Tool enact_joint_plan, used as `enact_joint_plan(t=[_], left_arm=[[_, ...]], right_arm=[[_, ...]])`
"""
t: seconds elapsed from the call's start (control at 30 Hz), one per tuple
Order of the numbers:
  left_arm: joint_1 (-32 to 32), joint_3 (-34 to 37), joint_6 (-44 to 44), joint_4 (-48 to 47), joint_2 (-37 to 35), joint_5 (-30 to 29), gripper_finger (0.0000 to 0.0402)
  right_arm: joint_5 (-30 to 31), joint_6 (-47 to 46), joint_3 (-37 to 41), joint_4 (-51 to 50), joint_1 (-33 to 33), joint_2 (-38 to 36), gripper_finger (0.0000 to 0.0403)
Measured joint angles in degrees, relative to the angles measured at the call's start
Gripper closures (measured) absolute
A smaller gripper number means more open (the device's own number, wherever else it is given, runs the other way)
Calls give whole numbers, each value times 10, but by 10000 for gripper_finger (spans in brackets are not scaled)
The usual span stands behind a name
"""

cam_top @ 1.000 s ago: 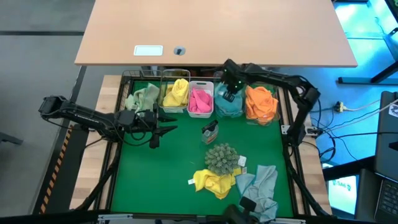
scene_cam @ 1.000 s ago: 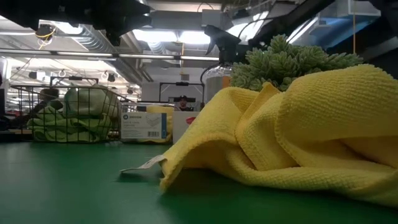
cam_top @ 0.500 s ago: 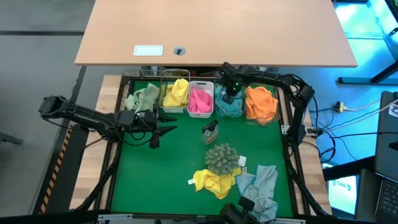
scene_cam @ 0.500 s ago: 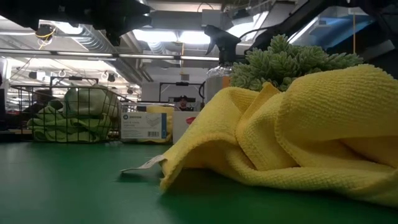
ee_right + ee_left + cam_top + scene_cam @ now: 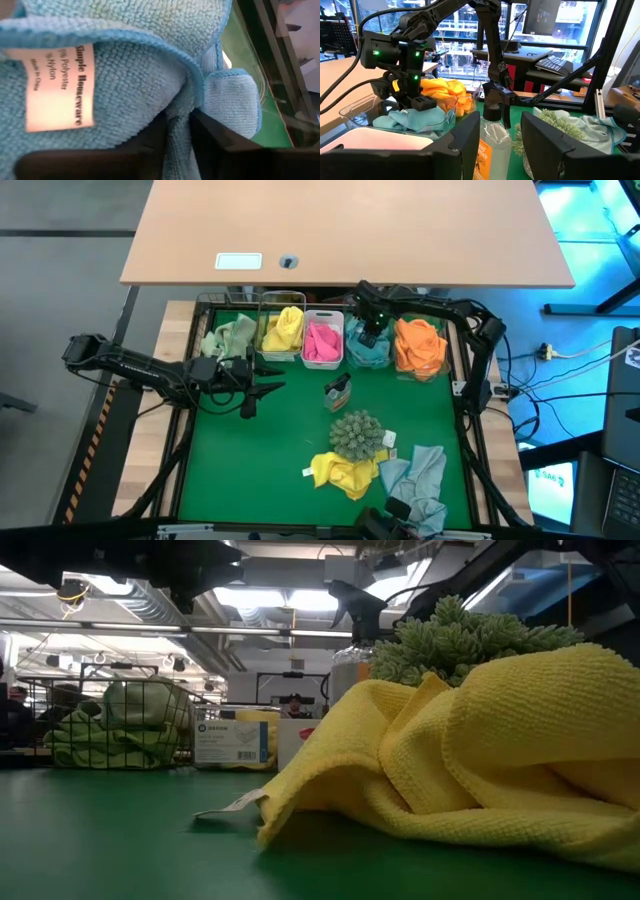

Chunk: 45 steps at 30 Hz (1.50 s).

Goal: Sort microfiber towel by color & place in baskets
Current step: Put the blue microfiber towel into the middle transparent bin, then put the yellow microfiber towel into the left transparent bin

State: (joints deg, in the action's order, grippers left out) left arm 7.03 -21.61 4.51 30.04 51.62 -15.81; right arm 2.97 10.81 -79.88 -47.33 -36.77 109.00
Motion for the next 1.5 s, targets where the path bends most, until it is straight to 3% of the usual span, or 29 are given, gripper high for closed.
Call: enact_joint_plan(t=[0.13,0.27,0.97,1.27,1.5], left_arm=[[0,0,0,0,0,0,264],[0,0,-1,0,0,0,264],[0,0,0,-1,0,0,264],[0,0,0,-3,0,0,264],[0,0,-1,-4,0,9,264]], right_arm=[[1,0,-18,-58,0,0,274],[21,0,-63,-139,0,0,254],[40,0,-329,-345,11,-1,253],[40,0,-414,-425,94,-2,253],[98,0,-461,-427,165,-2,253]])
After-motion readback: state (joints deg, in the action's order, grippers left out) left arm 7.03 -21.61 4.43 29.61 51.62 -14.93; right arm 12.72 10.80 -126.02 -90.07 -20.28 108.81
